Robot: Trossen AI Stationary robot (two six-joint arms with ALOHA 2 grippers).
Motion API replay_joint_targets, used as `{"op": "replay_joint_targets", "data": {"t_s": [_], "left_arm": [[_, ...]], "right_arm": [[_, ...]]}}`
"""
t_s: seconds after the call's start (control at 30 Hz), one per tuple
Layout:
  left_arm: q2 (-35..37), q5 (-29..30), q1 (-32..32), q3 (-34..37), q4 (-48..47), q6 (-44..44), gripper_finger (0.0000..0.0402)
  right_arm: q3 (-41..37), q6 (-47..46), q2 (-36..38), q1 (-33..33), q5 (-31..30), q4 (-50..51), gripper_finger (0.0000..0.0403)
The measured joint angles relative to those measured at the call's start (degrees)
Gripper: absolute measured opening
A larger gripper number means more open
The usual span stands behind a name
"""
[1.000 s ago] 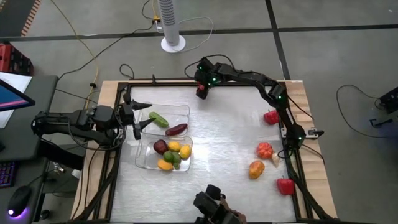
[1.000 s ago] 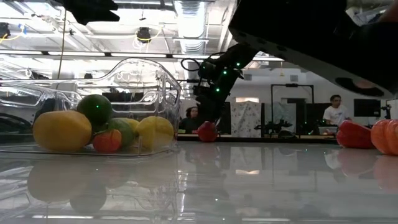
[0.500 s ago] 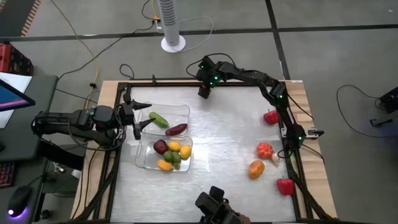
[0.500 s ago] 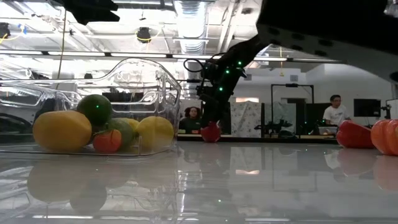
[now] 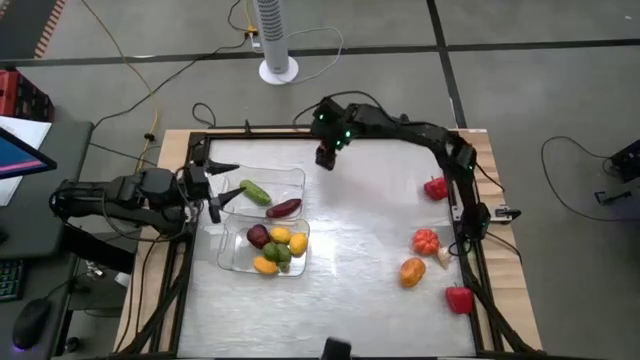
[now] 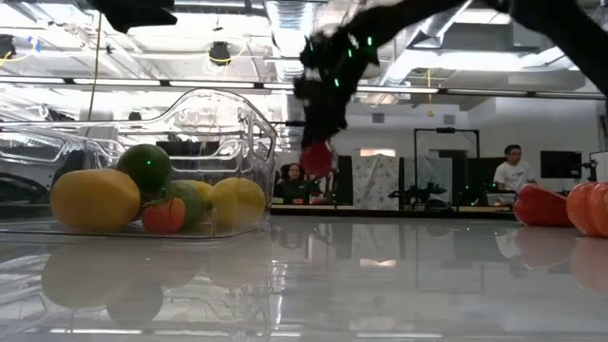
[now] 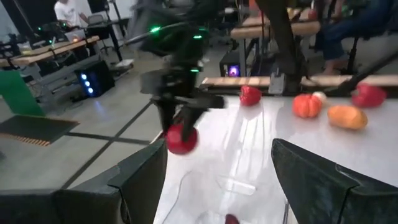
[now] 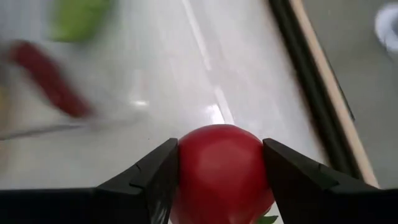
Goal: Sort produce into baskets
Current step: Put the red tomato into the bottom transparent bin, then put the brown potato into the top transparent bin
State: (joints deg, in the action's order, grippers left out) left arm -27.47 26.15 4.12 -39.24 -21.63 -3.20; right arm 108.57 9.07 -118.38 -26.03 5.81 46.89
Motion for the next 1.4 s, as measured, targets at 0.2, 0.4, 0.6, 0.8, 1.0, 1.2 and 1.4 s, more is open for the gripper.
{"op": "replay_joint_targets", "data": {"t_s": [0.2, 0.4, 0.6, 0.8, 1.0, 1.2, 1.4], "left_arm": [[3.85, -4.24, 0.00, -0.02, 1.69, 2.38, 0.0275], [4.27, -8.51, 0.00, -0.04, 2.25, 4.32, 0.0275], [4.27, -8.92, 0.00, -0.04, 2.15, 4.32, 0.0275], [4.27, -8.90, 0.00, -0.04, 2.16, 3.54, 0.0275], [4.27, -8.88, 0.00, -0.04, 2.18, 3.10, 0.0275], [4.27, -8.87, 0.00, -0.02, 2.21, 3.00, 0.0275], [4.27, -8.88, 0.00, -0.02, 3.21, 3.02, 0.0275]], "right_arm": [[0.04, -0.22, 4.35, 10.46, 0.10, -6.00, 0.0246], [-0.08, 0.42, 3.32, 18.35, -1.16, -14.16, 0.0246], [-0.04, 0.54, 2.82, 21.57, -4.24, -16.90, 0.0246], [-0.04, -2.59, 2.92, 22.05, -2.97, -17.29, 0.0246], [-0.52, -5.86, 2.92, 24.63, 6.61, -17.33, 0.0246], [-2.03, -8.49, 2.82, 28.70, 6.05, -18.11, 0.0266], [-2.99, -10.84, 2.73, 30.85, 1.37, -17.89, 0.0319]]}}
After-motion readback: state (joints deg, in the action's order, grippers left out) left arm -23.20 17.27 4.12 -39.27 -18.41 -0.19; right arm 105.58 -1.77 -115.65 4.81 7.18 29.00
